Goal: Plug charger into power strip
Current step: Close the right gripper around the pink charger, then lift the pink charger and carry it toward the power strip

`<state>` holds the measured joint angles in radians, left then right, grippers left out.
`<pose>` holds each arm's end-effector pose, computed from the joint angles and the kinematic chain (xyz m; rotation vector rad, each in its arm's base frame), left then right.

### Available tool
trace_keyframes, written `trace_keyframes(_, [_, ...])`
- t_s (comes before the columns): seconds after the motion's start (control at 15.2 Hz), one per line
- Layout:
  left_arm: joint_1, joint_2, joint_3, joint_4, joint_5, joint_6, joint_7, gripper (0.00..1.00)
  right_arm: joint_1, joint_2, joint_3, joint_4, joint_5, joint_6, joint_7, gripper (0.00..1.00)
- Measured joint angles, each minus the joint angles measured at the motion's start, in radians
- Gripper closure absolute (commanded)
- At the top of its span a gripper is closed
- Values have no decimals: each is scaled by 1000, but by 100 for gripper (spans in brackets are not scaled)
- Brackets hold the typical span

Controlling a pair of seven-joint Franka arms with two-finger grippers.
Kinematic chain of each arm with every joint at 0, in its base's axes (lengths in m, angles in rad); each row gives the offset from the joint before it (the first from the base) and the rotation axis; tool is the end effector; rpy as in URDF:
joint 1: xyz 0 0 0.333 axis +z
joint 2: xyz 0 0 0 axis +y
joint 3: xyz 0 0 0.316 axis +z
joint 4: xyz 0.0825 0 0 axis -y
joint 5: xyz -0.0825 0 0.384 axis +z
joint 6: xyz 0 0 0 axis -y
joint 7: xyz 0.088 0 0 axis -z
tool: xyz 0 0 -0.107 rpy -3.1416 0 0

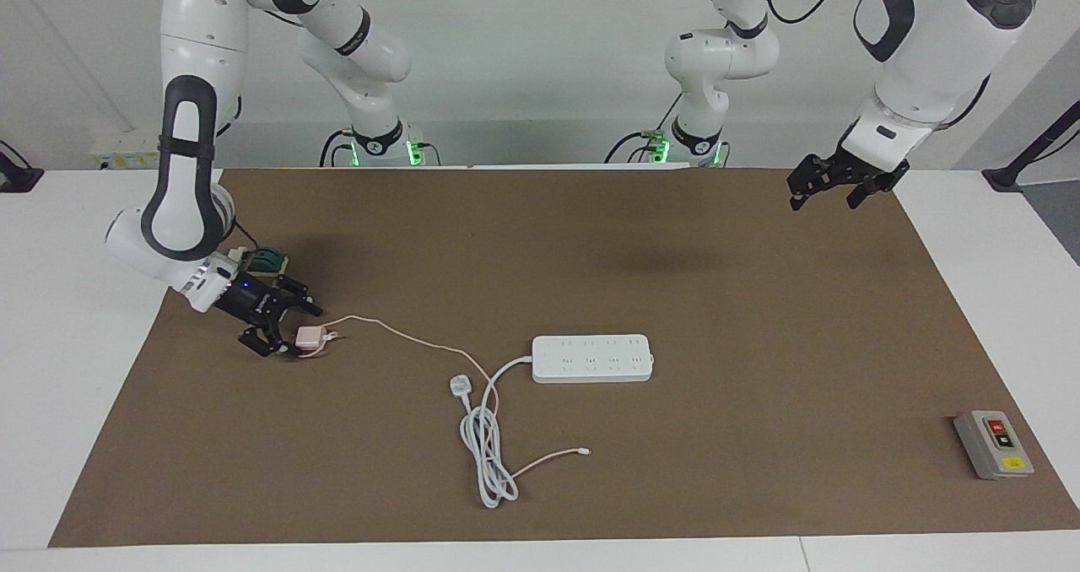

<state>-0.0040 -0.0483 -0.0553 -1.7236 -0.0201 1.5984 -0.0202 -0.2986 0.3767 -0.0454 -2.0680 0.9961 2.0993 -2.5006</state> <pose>0.5361 -0.0346 0.5811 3.1244 -0.0588 -0.1213 0.5465 -0.1527 0.2381 -1.9071 -1.7333 -0.9270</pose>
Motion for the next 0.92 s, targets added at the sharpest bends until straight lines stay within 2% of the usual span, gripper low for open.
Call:
trace_keyframes(0.2, [0,0,0,0,0,0,0,0,0,0,0,1,11,2,-10,9])
trace_keyframes(0.4, [0,0,0,0,0,0,0,0,0,1,0,1,36,3,-35,18])
trace_keyframes(0.66, [0,0,0,0,0,0,0,0,0,4,0,1,43,3,-38,19])
trace_keyframes(0.92, [0,0,0,0,0,0,0,0,0,5,0,1,47,2,-38,38])
